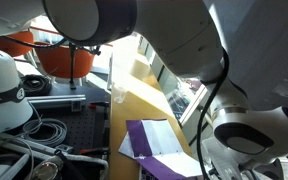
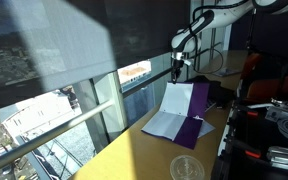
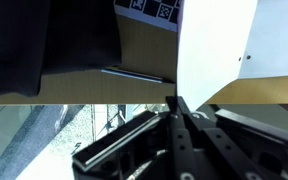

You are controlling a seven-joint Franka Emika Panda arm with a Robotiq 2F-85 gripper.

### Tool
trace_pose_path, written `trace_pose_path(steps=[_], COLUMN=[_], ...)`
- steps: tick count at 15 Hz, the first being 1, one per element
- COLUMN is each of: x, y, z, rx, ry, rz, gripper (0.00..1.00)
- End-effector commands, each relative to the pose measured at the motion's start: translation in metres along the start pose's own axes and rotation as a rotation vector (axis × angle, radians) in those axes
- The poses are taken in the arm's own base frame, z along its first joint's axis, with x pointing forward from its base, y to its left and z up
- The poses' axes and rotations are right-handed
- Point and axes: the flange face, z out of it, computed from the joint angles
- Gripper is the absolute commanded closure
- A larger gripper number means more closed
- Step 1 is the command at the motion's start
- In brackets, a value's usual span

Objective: Close the purple file on the table

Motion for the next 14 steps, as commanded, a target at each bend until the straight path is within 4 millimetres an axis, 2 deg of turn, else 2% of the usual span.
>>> trace_pose_path(steps=[1,2,4,6,8,11,14], x=[-0.003,-0.002,-0.003,-0.009,-0.016,-0.025,-0.024], y=[-0.022,-0.026,-0.038,-0.047,-0.058,-0.079,-0.096], z=[-0.072,-0.089,-0.11,-0.118,-0.115,-0.1,-0.087], rx=[-0.081,-0.095,-0.113,-0.11,-0.095,-0.079,-0.101], ry=[-0.005,0.007,0.023,0.021,0.017,0.009,0.027], rz=[-0.089,-0.109,-0.135,-0.158,-0.174,-0.203,-0.245], gripper=[1.0,1.0,1.0,1.0,1.0,1.0,1.0])
